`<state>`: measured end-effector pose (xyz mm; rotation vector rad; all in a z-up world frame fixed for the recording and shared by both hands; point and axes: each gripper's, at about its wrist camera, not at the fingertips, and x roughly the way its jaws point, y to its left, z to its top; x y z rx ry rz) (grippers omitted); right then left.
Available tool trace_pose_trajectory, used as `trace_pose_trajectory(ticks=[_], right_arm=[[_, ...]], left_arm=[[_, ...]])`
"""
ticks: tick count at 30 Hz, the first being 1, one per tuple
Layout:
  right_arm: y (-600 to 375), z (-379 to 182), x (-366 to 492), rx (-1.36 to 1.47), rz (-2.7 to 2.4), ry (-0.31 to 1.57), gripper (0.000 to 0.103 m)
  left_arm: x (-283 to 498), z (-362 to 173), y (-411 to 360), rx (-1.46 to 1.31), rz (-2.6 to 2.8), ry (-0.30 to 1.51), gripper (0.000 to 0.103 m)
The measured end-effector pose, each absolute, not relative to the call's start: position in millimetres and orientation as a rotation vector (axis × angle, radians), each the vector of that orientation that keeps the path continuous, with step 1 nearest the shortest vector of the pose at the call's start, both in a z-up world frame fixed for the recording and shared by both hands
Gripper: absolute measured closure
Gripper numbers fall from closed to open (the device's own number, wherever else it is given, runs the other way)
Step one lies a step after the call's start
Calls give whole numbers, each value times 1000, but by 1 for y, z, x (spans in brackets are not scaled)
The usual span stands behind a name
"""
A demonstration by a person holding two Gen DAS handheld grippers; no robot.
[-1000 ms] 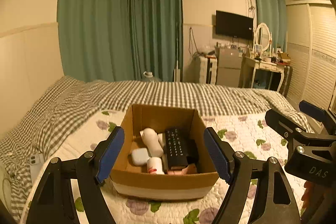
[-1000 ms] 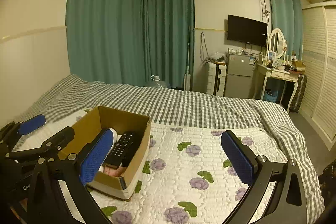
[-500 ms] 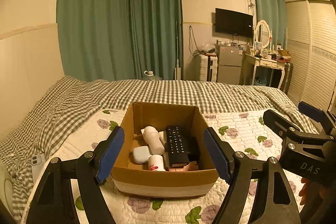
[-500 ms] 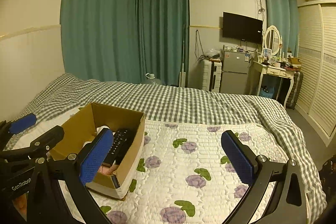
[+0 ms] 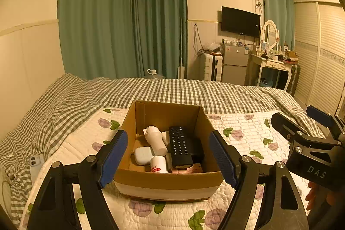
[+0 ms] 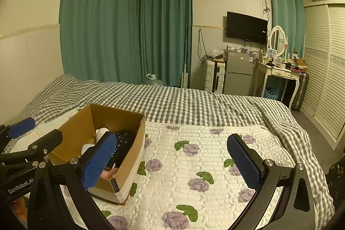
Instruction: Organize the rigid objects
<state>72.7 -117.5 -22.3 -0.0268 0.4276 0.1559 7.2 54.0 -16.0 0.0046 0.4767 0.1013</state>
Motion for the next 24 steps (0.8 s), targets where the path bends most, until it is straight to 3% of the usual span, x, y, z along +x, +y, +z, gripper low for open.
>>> trace_pose_trajectory(ticks=[24], right_arm=[[-118, -28, 76, -37, 140, 450, 0]], left_arm=[[7, -16, 56, 5, 87, 468, 23]])
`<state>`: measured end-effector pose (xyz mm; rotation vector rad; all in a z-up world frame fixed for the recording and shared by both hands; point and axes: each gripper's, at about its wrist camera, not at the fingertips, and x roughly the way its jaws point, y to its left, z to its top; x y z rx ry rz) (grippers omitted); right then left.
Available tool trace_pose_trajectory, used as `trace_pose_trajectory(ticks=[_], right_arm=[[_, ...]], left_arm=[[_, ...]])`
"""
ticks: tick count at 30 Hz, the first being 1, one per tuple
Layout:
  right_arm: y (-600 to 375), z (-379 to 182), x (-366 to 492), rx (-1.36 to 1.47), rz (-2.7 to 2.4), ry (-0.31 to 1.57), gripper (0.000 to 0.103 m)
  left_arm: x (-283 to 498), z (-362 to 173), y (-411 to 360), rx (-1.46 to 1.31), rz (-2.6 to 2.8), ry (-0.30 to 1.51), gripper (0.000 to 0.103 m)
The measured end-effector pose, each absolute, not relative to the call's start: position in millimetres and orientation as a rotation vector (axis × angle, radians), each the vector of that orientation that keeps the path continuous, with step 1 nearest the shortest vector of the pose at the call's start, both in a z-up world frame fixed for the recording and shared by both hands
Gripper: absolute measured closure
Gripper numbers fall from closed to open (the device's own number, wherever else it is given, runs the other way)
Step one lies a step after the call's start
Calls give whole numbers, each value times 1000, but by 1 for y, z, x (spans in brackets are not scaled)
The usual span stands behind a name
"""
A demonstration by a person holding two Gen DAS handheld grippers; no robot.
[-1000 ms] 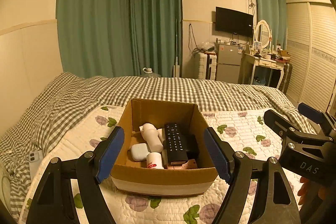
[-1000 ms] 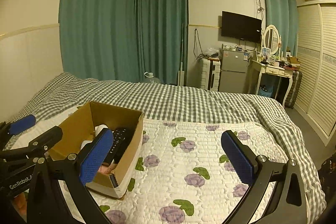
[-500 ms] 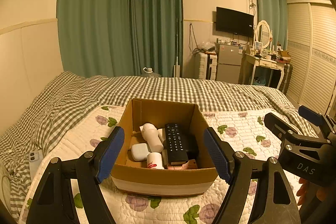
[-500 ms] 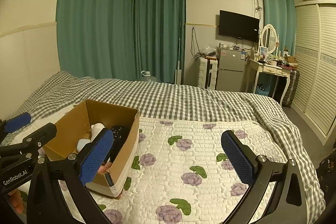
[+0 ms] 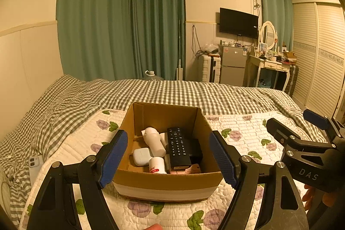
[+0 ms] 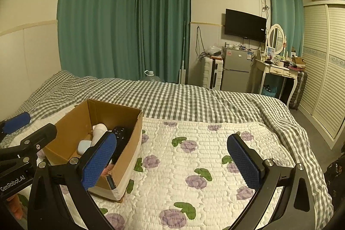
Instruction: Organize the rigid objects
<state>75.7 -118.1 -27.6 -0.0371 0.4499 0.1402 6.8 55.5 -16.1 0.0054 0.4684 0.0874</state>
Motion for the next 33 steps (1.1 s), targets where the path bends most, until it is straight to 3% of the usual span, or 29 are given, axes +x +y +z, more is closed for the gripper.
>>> trace_pose_trajectory(ticks=[33], right_arm=[[-117, -28, 75, -41, 140, 452, 0]], left_arm=[[7, -18, 60, 9, 97, 477, 23]])
